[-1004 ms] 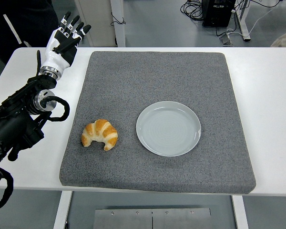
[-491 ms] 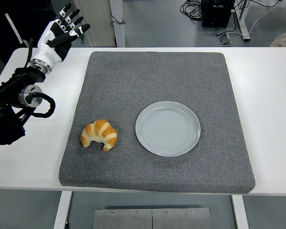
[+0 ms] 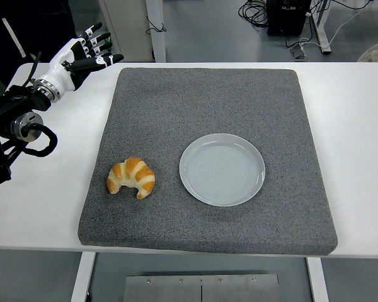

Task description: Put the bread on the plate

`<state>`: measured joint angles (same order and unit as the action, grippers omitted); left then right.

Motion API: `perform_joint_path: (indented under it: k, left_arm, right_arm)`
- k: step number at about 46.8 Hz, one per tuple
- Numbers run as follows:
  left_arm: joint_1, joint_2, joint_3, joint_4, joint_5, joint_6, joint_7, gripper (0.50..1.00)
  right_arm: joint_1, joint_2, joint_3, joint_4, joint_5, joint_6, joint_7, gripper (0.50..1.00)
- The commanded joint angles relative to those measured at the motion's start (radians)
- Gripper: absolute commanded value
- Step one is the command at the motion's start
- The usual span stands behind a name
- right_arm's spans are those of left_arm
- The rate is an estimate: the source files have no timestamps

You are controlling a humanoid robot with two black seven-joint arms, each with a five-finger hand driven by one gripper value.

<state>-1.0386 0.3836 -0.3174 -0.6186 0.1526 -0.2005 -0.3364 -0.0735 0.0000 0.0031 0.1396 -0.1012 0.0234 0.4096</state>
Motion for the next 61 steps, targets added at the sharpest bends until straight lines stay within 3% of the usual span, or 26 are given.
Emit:
perform_joint_path:
  k: [1,12,18,29,38,55,61]
  left_arm:
    - [-0.003,0.026,0.000,-0.052,0.036,0.010,0.002,0.965]
    - [-0.003,0.153,0.012,-0.222,0.125,0.029,0.049,0.965]
    - [-0.004,0.164,0.020,-0.247,0.212,0.029,0.102,0.965]
    - [0.009,0.193,0.020,-0.302,0.330,0.023,0.099,0.961]
    - [0.035,0.297,0.009,-0.466,0.458,0.023,0.073,0.960]
    - [0.043,0.394,0.017,-0.569,0.610,-0.017,-0.055,0.960]
    - [0.065,0.439,0.020,-0.656,0.662,-0.017,-0.062,0.960]
  right_arm:
    - [0.000,0.000,0.000,0.000,0.000,0.000,0.000,1.000]
    - [0.000,0.000,0.000,0.000,0.000,0.000,0.000,1.000]
    - [0.000,0.000,0.000,0.000,0.000,0.000,0.000,1.000]
    - [0.000,0.000,0.000,0.000,0.000,0.000,0.000,1.000]
    - [0.000,0.000,0.000,0.000,0.000,0.000,0.000,1.000]
    - [0.000,0.000,0.000,0.000,0.000,0.001,0.000,1.000]
    - [0.000,0.000,0.000,0.000,0.000,0.000,0.000,1.000]
